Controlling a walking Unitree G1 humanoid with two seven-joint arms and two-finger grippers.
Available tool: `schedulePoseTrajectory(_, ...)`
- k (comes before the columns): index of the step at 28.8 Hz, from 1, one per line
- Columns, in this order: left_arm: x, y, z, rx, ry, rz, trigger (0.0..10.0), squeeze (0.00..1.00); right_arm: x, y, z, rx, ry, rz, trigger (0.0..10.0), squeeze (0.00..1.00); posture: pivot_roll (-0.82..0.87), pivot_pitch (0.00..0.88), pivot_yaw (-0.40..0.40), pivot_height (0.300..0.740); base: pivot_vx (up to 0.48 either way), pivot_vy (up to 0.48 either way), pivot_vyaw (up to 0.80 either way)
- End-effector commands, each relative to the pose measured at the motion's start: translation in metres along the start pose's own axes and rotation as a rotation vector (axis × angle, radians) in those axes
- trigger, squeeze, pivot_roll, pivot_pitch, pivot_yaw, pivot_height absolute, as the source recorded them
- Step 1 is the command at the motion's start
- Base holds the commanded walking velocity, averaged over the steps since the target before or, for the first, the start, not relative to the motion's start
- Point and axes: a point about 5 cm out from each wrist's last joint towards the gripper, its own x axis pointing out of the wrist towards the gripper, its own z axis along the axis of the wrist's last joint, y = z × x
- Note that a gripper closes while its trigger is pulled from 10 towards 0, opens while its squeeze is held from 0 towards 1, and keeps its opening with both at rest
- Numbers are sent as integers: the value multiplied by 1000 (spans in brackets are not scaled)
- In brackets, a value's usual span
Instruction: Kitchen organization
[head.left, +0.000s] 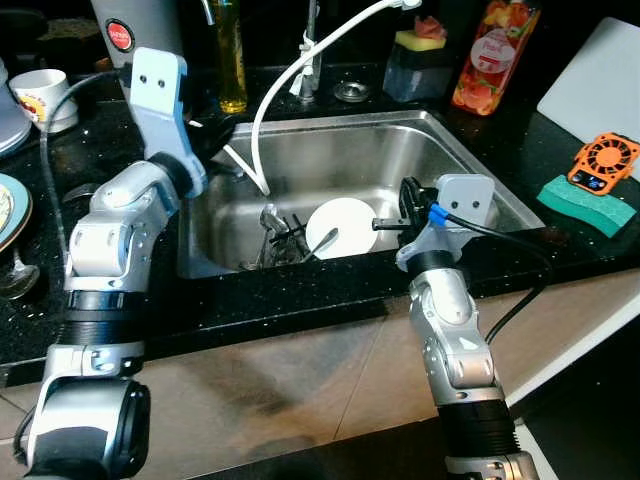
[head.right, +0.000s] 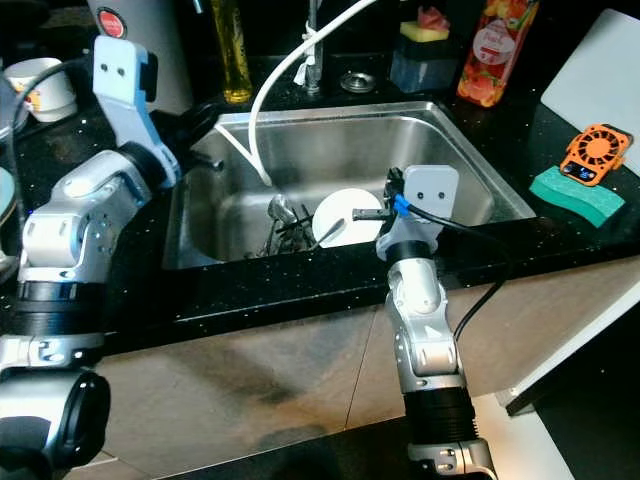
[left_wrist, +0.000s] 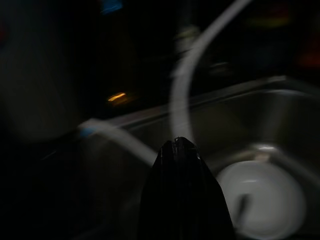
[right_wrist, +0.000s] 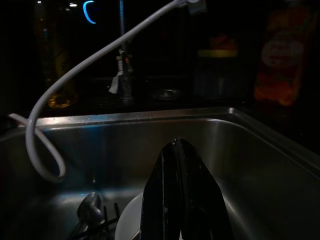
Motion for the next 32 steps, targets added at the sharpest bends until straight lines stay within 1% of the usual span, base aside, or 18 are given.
schedulePoseTrajectory(1,-4,6,5,-6,-23,60,10000,0,0,2,0,7,2,13,10000,0,127,77,-12,740,0,0,0)
schedulePoseTrajectory(4,-15,10,4,-95,-43,176,10000,0,1,2,1,2,-6,28,10000,0,133,70,-10,740,0,0,0)
schedulePoseTrajectory(8,-23,15,-3,-120,-26,254,10000,0,2,3,4,-1,-15,41,10000,0,135,65,-8,740,0,0,0)
schedulePoseTrajectory(10,-28,21,-13,-152,27,328,10000,0,3,4,6,-11,-25,60,10000,0,139,63,-9,740,0,0,0)
schedulePoseTrajectory(12,-29,23,-17,-149,53,347,10000,0,3,5,7,-20,-30,73,10000,0,139,63,-9,740,0,0,0)
schedulePoseTrajectory(13,-31,24,-19,-123,69,356,10000,0,3,6,9,-33,-37,89,10000,0,139,63,-9,740,0,0,0)
schedulePoseTrajectory(15,-33,25,-20,0,94,330,10000,0,3,10,12,-65,-52,143,10000,0,146,57,-12,740,0,0,0)
schedulePoseTrajectory(16,-34,27,-15,96,94,271,10000,0,4,13,16,-87,-55,189,10000,0,146,57,-12,740,0,0,0)
schedulePoseTrajectory(17,-34,27,-15,96,94,271,10000,0,4,13,16,-87,-55,189,10000,0,146,57,-12,740,0,0,0)
schedulePoseTrajectory(18,-36,30,-8,171,85,237,10000,0,5,14,19,-70,-50,216,10000,0,151,53,-11,740,0,0,0)
schedulePoseTrajectory(19,-37,32,-5,206,82,230,10000,0,6,14,20,-52,-47,227,10000,0,151,53,-11,740,0,0,0)
schedulePoseTrajectory(21,-40,39,-1,248,96,260,10000,0,8,13,24,11,-39,233,10000,0,152,53,-7,740,0,0,0)
schedulePoseTrajectory(22,-43,45,-2,255,110,311,10000,0,9,11,27,55,-37,235,10000,0,152,53,-7,740,0,0,0)
schedulePoseTrajectory(25,-50,51,-12,303,145,354,10000,0,11,7,31,80,-45,222,10000,0,155,58,1,740,0,0,0)
schedulePoseTrajectory(28,-60,46,-23,387,181,288,10000,0,13,0,34,116,-52,195,10000,0,161,71,-5,740,0,0,0)
schedulePoseTrajectory(30,-65,46,-15,480,155,204,10000,0,13,-3,36,101,-53,184,10000,0,168,75,-7,740,0,0,0)
schedulePoseTrajectory(31,-65,46,-15,480,155,204,10000,0,13,-3,36,101,-53,184,10000,0,168,75,-7,740,0,0,0)
schedulePoseTrajectory(32,-66,47,-11,513,149,179,10000,0,14,-4,36,98,-51,183,10000,0,171,75,-10,740,0,0,0)
